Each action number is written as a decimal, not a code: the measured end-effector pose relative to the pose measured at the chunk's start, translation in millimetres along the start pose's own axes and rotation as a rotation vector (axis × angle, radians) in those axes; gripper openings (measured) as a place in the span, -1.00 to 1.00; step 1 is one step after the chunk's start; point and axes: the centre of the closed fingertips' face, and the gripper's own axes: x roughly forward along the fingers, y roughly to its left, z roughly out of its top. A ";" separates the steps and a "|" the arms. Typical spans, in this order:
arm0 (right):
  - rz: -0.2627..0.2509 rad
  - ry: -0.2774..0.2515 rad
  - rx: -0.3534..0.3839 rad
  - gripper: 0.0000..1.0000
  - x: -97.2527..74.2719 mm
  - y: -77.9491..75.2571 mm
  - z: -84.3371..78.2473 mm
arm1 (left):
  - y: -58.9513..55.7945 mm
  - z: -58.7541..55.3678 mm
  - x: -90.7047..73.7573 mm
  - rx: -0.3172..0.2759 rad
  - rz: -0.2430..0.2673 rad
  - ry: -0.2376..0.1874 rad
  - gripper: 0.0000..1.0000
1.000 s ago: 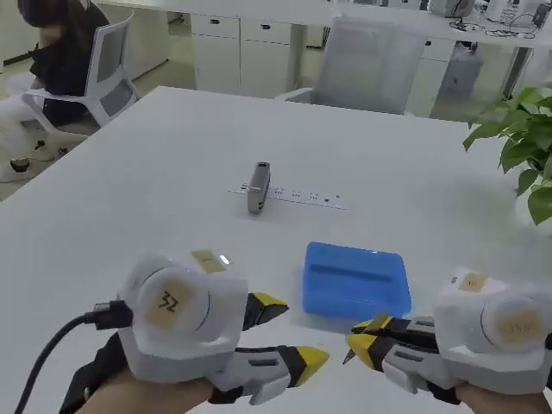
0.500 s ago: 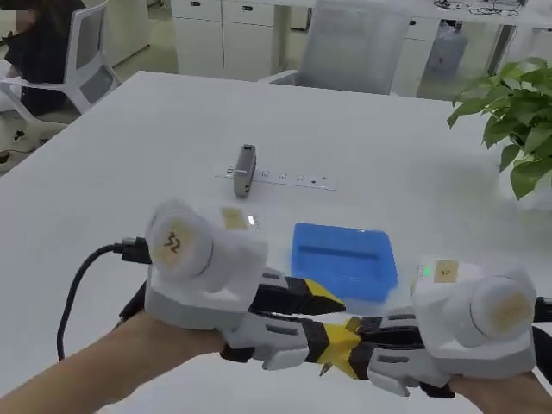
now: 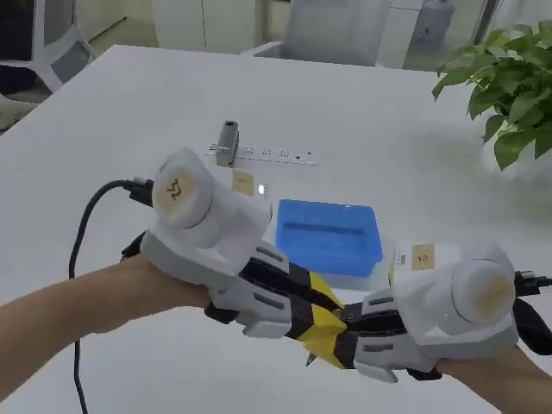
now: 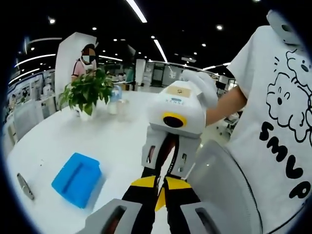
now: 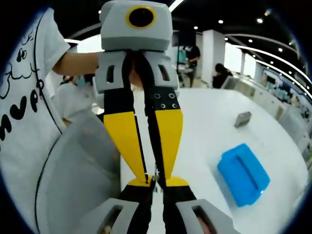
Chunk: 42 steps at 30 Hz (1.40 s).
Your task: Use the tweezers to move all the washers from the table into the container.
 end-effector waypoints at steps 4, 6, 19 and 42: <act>0.012 0.022 -0.024 -0.94 0.9 3.5 -3.9 | -3.9 -3.0 3.3 0.040 -0.029 0.030 -1.00; 0.012 0.026 -0.030 -0.94 0.6 3.9 -5.2 | -3.2 -3.5 3.4 0.060 -0.030 0.033 -1.00; -0.046 0.083 -0.038 -0.92 -5.9 -21.3 -24.6 | 13.9 -9.4 9.2 0.216 0.077 0.062 -1.00; -0.226 0.160 0.108 -0.86 6.8 -79.0 -78.0 | 71.2 -52.0 49.4 0.299 0.182 0.226 -1.00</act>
